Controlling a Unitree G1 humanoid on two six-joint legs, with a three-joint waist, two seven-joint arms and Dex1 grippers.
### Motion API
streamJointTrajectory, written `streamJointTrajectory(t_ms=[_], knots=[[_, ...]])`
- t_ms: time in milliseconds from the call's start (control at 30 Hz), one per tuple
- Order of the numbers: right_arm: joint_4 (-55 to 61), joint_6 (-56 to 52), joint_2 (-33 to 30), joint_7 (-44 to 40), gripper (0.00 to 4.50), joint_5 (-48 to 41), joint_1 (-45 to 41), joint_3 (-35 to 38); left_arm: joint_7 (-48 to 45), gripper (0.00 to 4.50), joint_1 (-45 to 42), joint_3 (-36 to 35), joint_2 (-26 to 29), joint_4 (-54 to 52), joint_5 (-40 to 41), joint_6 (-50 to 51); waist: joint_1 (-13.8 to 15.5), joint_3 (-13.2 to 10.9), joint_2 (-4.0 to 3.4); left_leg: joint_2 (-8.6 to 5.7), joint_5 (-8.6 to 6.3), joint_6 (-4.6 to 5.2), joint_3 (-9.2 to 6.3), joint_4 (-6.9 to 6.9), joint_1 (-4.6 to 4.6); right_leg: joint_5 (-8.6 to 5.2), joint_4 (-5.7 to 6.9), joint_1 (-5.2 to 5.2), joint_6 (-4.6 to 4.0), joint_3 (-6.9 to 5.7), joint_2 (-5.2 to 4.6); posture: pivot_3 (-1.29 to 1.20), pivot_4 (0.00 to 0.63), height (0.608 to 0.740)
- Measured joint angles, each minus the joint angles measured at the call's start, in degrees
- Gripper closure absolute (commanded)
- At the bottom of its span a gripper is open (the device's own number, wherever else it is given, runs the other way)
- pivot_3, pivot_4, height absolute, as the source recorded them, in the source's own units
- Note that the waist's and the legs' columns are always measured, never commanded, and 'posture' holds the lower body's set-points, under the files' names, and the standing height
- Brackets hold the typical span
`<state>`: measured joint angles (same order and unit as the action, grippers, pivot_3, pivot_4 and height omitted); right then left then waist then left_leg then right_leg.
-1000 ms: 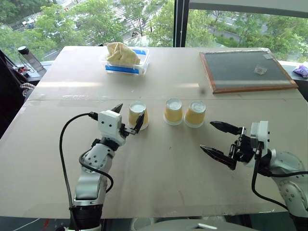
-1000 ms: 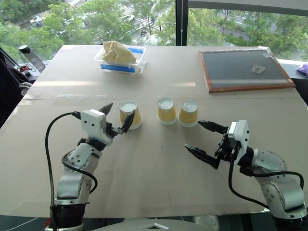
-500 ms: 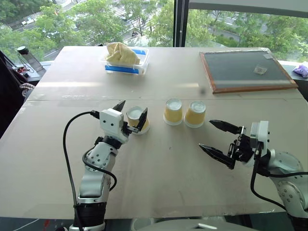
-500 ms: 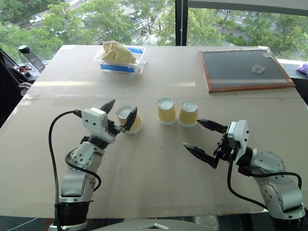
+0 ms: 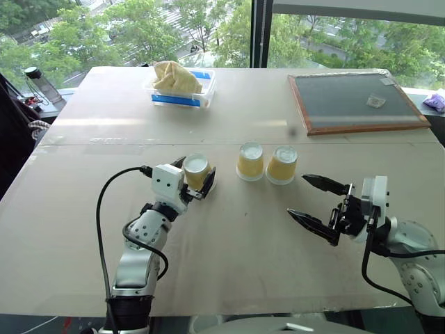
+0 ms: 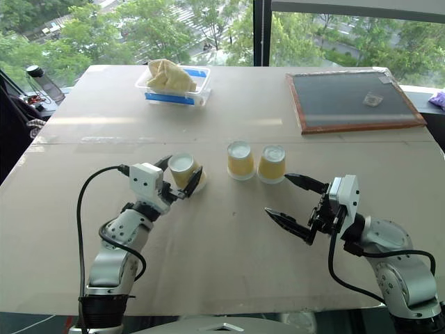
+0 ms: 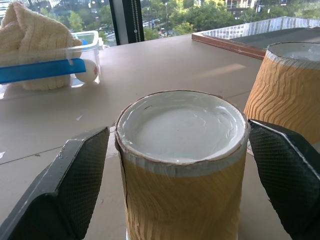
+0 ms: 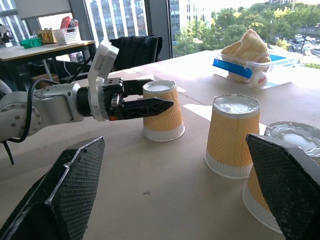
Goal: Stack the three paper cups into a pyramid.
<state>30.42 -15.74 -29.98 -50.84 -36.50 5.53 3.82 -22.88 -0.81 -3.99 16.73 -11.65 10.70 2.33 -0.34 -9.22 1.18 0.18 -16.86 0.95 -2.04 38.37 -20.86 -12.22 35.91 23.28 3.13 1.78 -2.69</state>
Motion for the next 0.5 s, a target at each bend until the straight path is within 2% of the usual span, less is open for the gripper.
streamJointTrajectory(t_ms=[67,100,400,500], knots=[[0.0,0.12,0.05,-0.01,0.0,0.0,0.02,-0.51,0.0,1.7,-0.07,-0.02,-0.01,0.07,0.04,-0.09,0.0,0.0,0.0,0.0,0.0,0.0,-0.01,0.0,0.0,0.0,0.0,0.0,0.0,0.0,0.0,0.0,0.15,0.74],[0.0,0.19,0.06,-0.02,0.0,-0.01,0.05,-0.6,0.0,2.04,-0.08,-0.03,-0.02,0.18,0.06,-0.14,0.01,0.0,0.0,0.0,0.0,0.0,-0.01,0.0,0.0,0.0,0.0,0.0,0.0,0.0,0.0,0.0,0.15,0.74],[0.0,1.17,0.05,0.05,0.0,0.07,1.2,-0.61,0.1,2.08,-2.43,-0.14,0.12,0.42,0.64,1.47,0.13,0.0,0.0,0.0,0.0,0.0,0.0,0.0,-0.01,0.0,0.0,0.0,0.0,-0.03,0.0,0.0,0.15,0.74],[0.0,2.22,0.16,0.49,0.0,0.13,2.21,-0.28,-0.02,2.08,-7.56,-0.15,0.83,-0.84,2.45,5.95,0.43,-0.01,0.02,-0.02,0.0,0.0,0.01,0.04,-0.09,0.0,0.01,0.0,0.0,-0.14,0.0,0.0,0.15,0.74]])
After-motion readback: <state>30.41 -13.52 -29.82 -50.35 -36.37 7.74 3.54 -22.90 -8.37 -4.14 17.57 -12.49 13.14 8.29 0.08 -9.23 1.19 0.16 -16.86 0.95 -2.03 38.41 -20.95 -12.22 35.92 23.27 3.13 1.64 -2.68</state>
